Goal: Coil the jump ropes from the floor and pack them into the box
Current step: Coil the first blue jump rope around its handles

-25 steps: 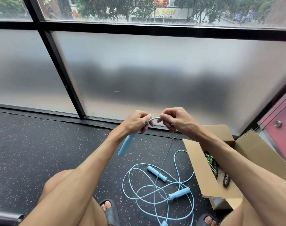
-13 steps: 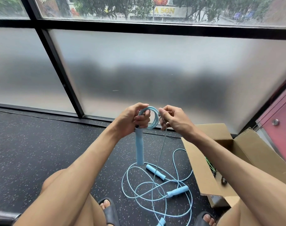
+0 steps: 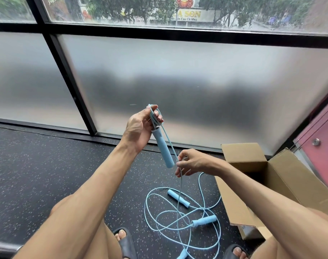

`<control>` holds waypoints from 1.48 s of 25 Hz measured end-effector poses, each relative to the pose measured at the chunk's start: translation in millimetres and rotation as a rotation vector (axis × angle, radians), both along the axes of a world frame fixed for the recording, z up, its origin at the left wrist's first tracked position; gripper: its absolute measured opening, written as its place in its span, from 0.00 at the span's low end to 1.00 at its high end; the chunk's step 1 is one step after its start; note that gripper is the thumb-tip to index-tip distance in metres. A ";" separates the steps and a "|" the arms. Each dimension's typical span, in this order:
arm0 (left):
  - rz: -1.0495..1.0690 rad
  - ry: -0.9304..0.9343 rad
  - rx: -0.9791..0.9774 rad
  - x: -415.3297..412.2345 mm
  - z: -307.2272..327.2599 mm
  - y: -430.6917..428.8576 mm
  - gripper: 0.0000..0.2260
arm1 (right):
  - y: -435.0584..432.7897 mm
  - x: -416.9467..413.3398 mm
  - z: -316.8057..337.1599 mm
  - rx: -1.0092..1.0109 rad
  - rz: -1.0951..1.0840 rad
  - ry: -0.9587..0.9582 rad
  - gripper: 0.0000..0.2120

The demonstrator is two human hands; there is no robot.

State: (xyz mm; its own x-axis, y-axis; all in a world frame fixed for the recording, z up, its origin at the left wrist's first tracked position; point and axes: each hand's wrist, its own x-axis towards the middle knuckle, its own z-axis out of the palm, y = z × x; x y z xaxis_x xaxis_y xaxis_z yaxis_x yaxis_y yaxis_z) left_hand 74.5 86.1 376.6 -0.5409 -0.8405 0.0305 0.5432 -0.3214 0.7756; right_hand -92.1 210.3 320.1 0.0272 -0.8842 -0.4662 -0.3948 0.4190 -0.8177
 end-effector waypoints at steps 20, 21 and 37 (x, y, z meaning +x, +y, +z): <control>-0.222 -0.950 -0.749 -6.3 -21.0 7.5 0.13 | -5.2 0.6 54.5 -0.546 -0.155 -0.060 0.13; -0.284 -0.940 -0.737 -7.3 -19.0 10.7 0.16 | -5.8 -3.0 55.1 -0.567 -0.187 -0.060 0.13; -0.225 -0.039 -0.032 -1.1 1.9 6.4 0.18 | -3.6 -16.9 19.5 -0.162 -0.135 -0.206 0.12</control>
State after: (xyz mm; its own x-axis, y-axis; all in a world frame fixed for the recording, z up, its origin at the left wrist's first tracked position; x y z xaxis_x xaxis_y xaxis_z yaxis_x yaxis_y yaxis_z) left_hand 73.4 92.6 378.5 -0.7161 -0.6973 0.0306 0.4302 -0.4064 0.8061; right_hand -108.9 206.7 339.6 -0.0165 -0.9487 -0.3156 -0.1626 0.3140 -0.9354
